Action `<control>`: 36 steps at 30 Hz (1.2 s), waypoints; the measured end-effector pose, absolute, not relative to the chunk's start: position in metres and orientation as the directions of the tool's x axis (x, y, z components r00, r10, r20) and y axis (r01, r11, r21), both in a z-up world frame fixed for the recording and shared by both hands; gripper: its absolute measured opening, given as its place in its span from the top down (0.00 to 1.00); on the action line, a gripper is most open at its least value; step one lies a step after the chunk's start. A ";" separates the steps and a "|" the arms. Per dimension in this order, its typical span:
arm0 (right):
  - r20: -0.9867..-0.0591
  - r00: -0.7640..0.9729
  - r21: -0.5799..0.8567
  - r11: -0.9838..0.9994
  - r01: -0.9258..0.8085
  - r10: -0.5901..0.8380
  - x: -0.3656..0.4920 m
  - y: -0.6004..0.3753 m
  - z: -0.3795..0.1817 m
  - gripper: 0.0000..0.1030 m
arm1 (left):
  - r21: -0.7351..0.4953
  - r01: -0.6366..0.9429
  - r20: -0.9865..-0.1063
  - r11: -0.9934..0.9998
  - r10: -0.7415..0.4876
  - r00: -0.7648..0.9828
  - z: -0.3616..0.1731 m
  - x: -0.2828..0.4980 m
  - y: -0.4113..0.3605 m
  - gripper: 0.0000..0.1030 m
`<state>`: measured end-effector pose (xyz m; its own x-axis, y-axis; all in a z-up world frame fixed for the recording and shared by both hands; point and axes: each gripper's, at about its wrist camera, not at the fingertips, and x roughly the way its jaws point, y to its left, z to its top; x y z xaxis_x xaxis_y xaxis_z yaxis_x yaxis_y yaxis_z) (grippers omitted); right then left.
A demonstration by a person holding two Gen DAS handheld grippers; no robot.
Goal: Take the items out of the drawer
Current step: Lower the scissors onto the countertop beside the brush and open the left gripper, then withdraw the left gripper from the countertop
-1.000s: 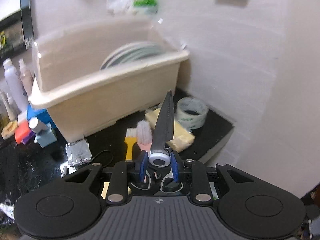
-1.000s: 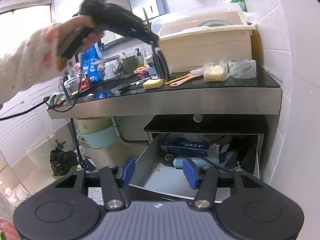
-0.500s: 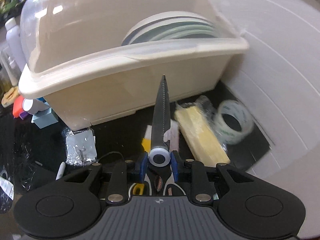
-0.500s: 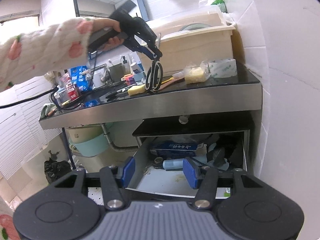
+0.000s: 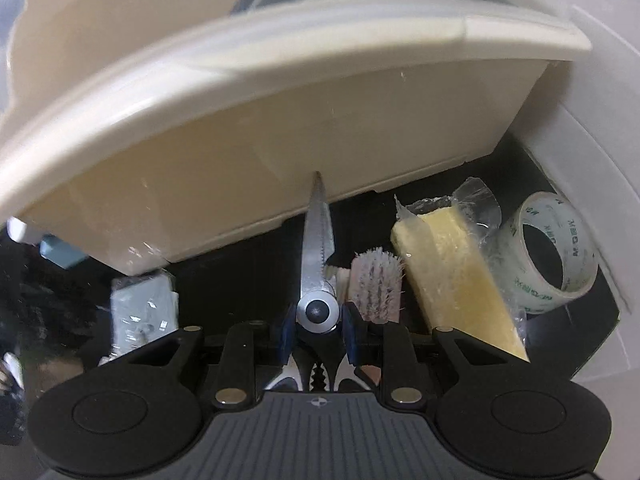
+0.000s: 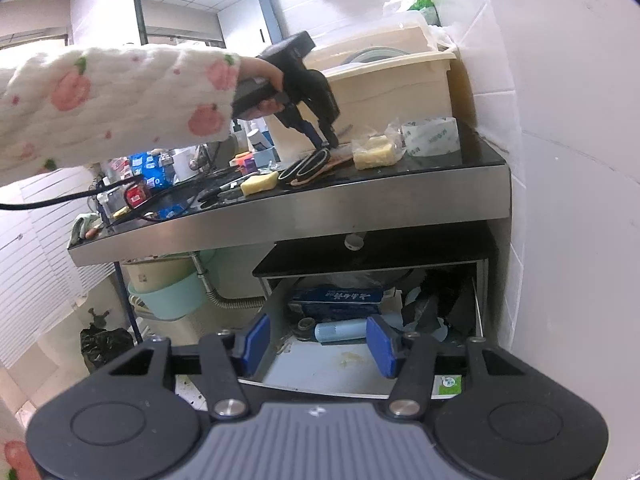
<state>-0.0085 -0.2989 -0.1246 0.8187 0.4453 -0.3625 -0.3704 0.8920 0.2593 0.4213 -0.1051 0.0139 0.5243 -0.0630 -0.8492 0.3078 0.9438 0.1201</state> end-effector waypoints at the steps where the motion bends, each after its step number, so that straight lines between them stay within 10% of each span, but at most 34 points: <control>1: -0.361 0.818 0.258 0.891 -0.374 0.448 -0.008 -0.298 -0.124 0.48 | 0.124 0.307 -0.851 0.944 -0.059 0.522 0.013 0.423 -0.106 0.76; 16: -0.338 0.806 0.233 0.873 -0.429 0.486 0.002 -0.284 -0.113 0.48 | 0.129 0.329 -0.828 0.935 -0.081 0.555 0.033 0.409 -0.100 0.43; 36: -0.340 0.820 0.102 0.885 -0.455 0.461 0.011 -0.260 -0.080 0.39 | -0.077 0.399 -0.616 0.914 -0.358 0.702 0.056 0.225 -0.028 0.41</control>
<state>0.0114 -0.2600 -0.0799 0.8198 0.4608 -0.3400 -0.4550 0.8846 0.1020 0.2247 -0.0279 0.0560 0.7020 -0.3582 -0.6156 0.3985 0.9139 -0.0773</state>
